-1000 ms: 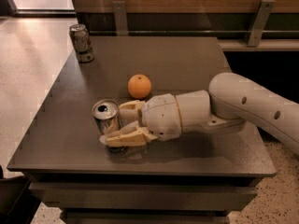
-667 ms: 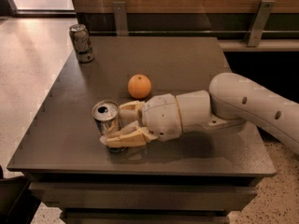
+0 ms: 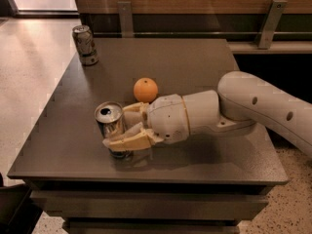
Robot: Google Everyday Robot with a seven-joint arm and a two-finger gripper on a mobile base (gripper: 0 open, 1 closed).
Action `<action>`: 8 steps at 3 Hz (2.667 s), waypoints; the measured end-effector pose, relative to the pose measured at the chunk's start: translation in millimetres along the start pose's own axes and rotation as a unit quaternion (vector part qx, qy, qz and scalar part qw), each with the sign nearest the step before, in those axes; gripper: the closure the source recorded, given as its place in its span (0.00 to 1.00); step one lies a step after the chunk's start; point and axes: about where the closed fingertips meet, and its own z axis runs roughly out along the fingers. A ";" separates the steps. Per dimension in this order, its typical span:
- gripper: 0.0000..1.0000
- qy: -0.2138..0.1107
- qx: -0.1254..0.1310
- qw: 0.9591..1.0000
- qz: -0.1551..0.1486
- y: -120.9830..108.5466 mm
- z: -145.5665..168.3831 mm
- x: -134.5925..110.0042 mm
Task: Move redbull can near 7up can
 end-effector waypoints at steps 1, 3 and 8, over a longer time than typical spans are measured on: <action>1.00 -0.002 0.002 1.000 0.011 -18.1 -12.1 -18.6; 1.00 0.002 0.018 0.999 0.038 -68.3 -41.3 -64.9; 1.00 -0.014 0.150 0.989 -0.005 -228.0 -116.5 -142.2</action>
Offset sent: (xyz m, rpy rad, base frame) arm 0.0734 -0.0323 0.0822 0.0109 0.0944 -0.0661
